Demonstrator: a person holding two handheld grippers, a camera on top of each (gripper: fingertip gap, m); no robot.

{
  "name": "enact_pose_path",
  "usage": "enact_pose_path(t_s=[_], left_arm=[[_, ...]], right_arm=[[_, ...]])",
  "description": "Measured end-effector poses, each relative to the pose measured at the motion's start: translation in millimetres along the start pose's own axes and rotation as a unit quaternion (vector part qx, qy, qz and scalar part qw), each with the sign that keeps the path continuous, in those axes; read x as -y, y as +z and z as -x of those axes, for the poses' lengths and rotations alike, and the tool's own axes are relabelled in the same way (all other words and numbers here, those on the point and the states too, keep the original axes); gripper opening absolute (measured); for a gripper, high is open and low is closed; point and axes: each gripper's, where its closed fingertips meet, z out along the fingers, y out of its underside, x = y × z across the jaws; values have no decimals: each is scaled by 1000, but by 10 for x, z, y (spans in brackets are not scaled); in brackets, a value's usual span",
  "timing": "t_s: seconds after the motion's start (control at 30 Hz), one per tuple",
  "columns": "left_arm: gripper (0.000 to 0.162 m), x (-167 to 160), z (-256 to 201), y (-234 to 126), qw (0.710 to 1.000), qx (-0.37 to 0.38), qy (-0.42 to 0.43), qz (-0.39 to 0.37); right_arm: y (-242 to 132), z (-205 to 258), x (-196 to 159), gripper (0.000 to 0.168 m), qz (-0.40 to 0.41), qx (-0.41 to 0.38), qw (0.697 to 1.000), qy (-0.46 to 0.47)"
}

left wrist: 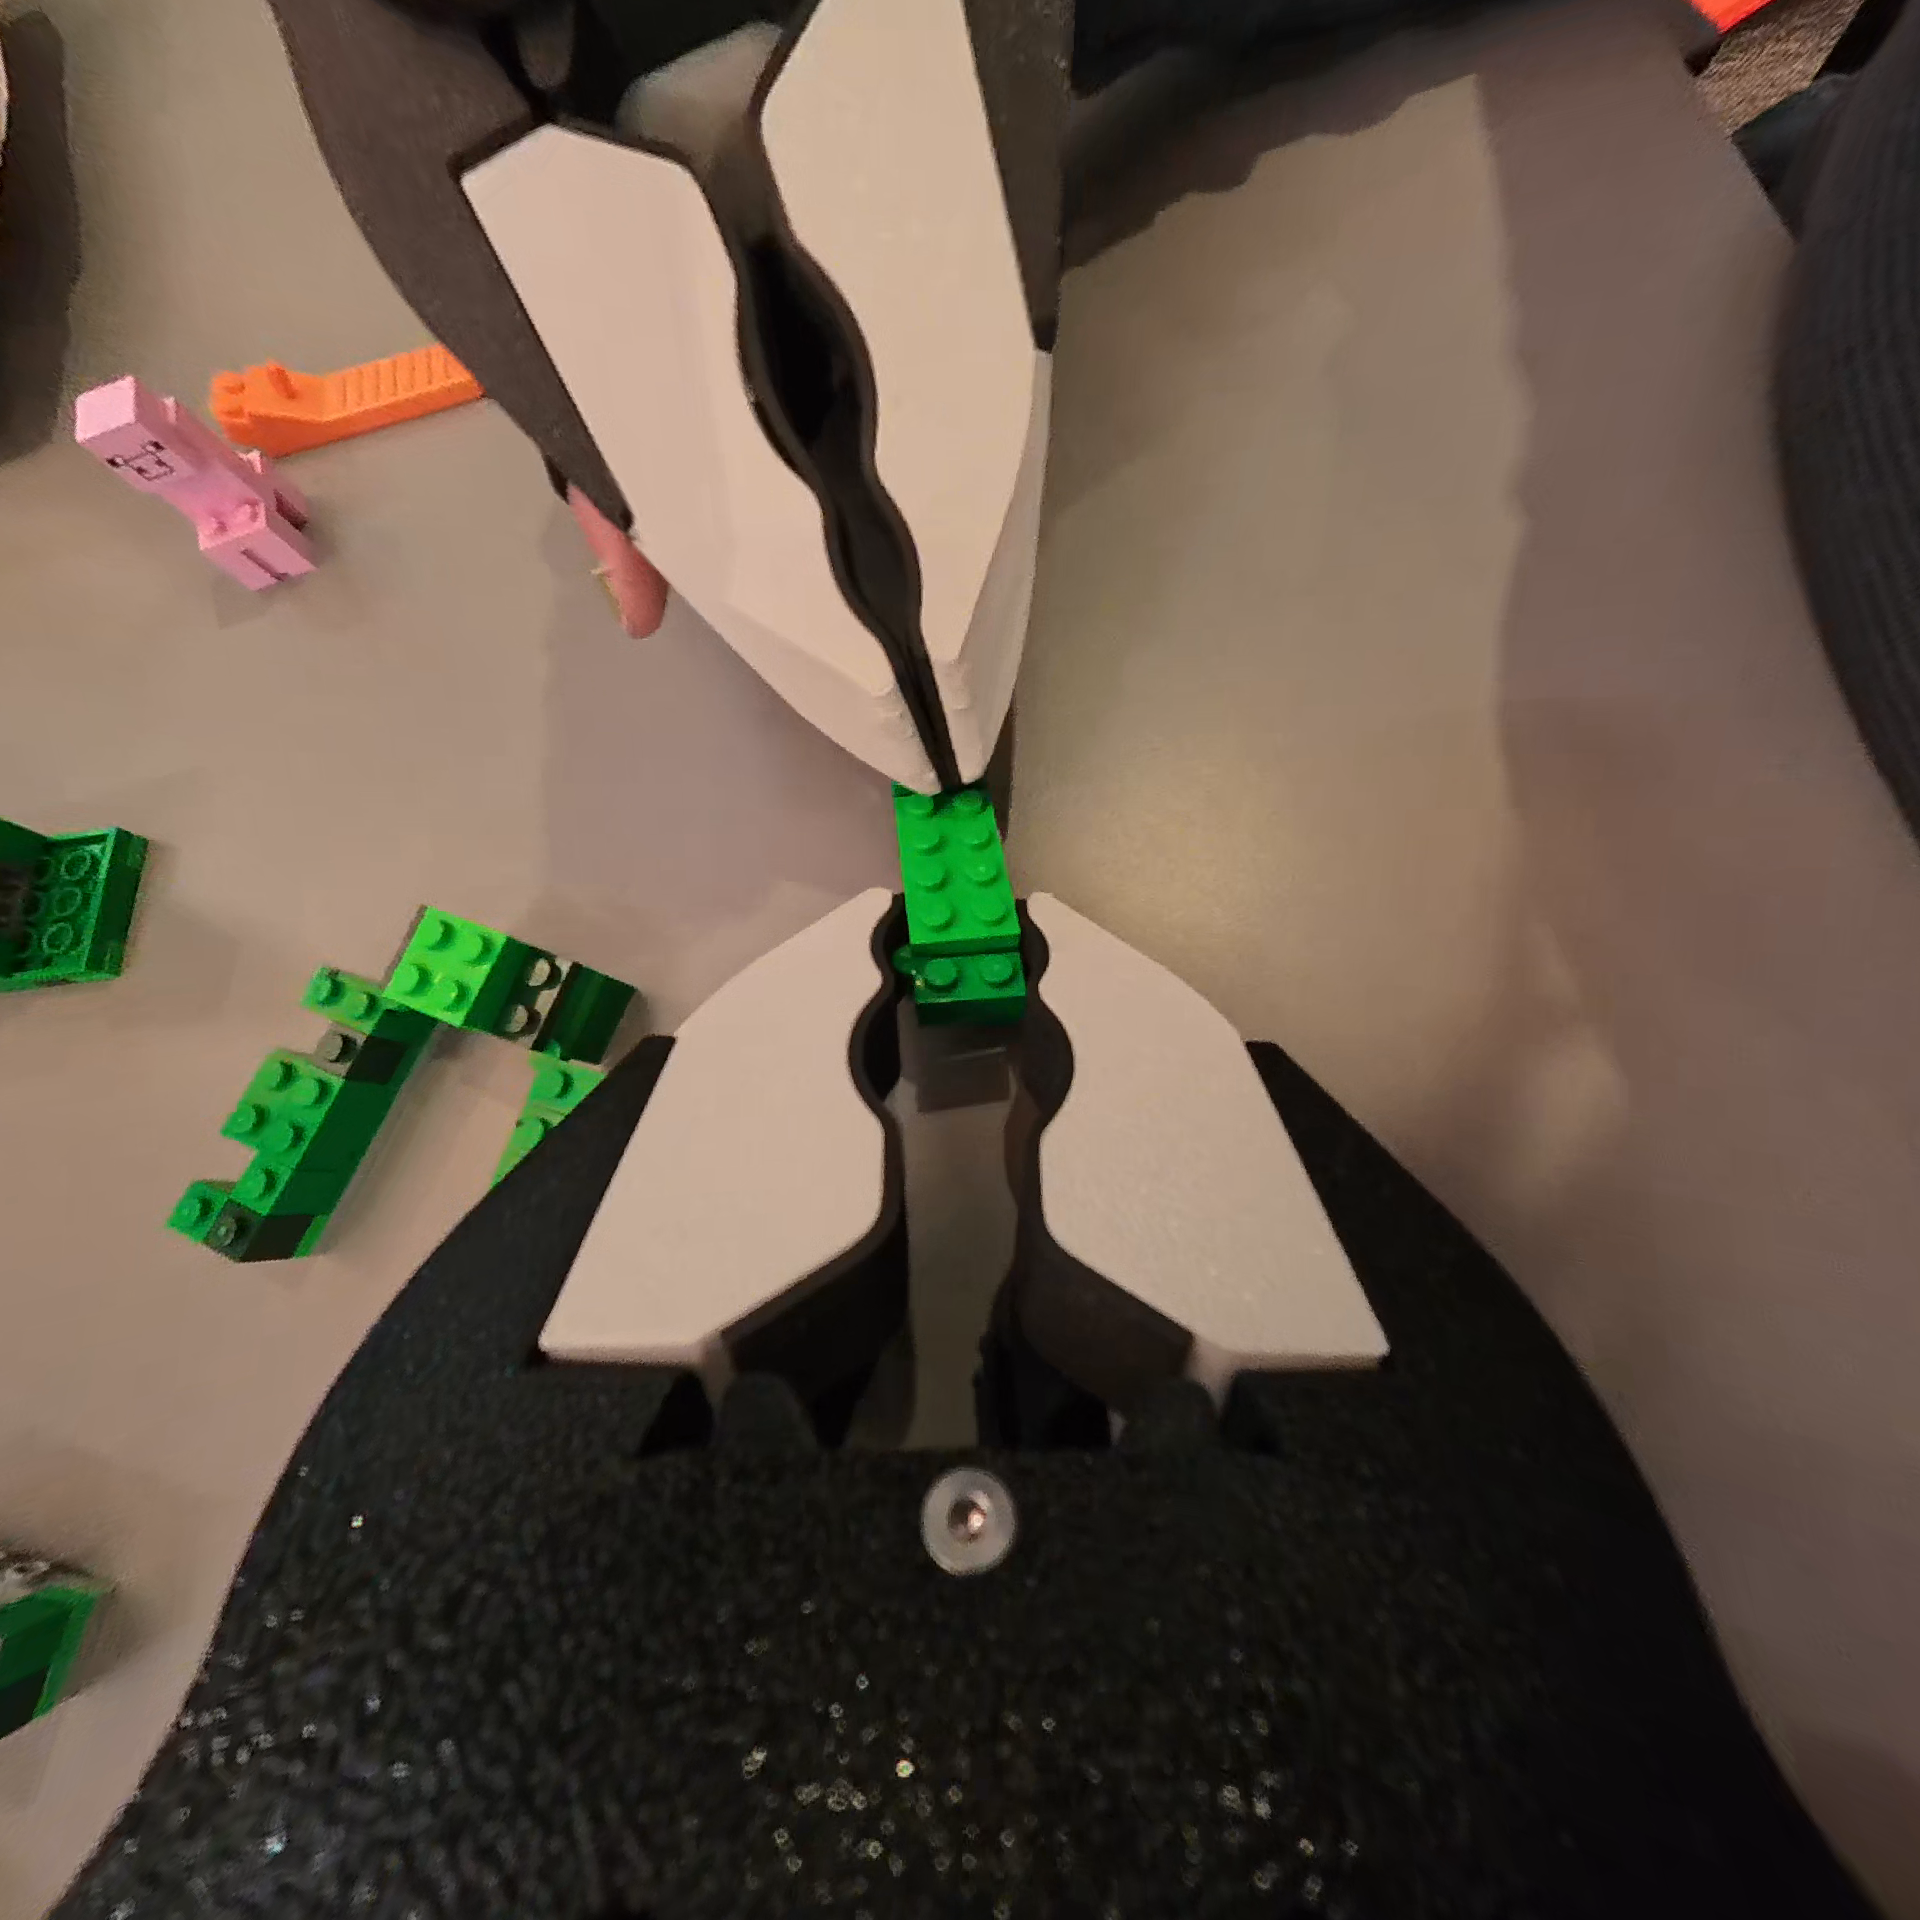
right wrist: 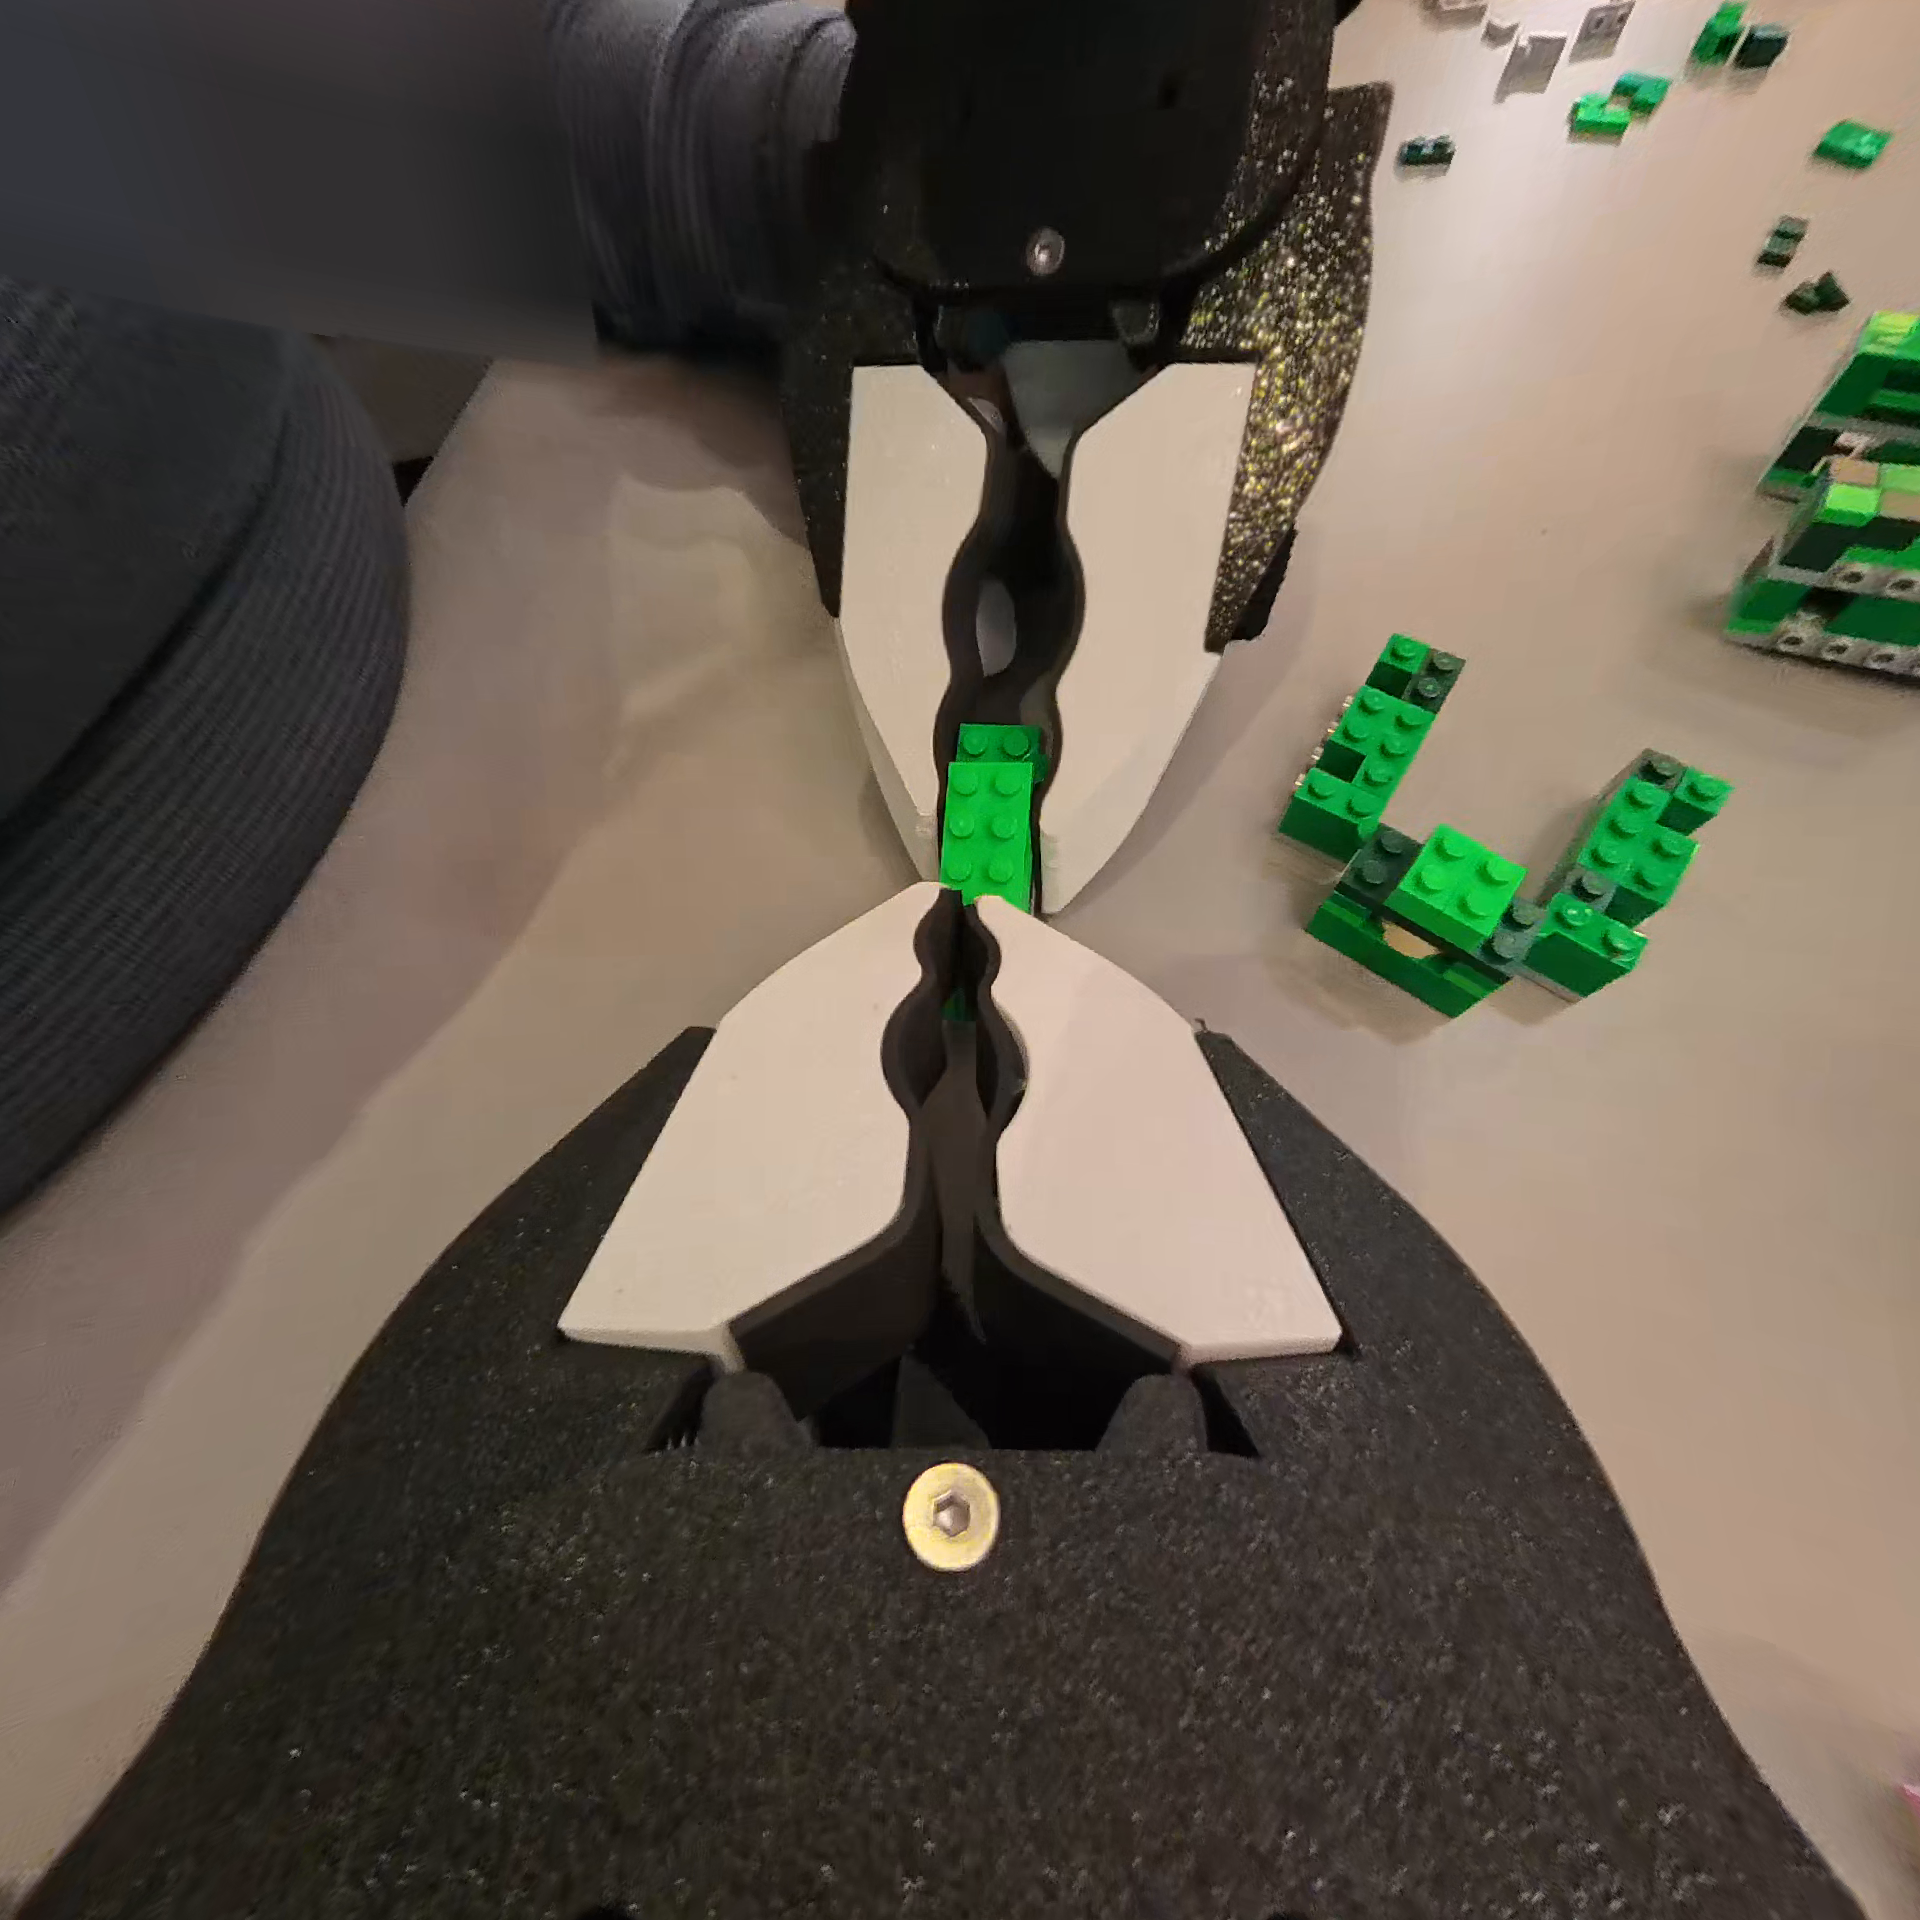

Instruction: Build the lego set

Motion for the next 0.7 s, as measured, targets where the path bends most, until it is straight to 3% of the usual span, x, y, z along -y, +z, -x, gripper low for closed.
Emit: enact_pose_path(t_s=[0.03,0.1,0.17,0.27,0.7], left_arm=[[18,0,0,0,1000,0,0,0],[18,-1,1,0,1000,-1,-1,0],[18,-2,-1,0,1000,-2,-3,0],[18,-3,-1,1,1000,-4,-5,1],[18,-4,-2,1,1000,-5,-6,1]], right_arm=[[-6,-2,6,3,-3,-8,1000,-11],[-32,-52,4,27,-2,-44,999,-25],[-41,-74,-67,32,27,-67,997,-38],[-17,-30,-86,16,41,-62,996,-49],[13,-35,-117,16,50,-60,996,-41]])
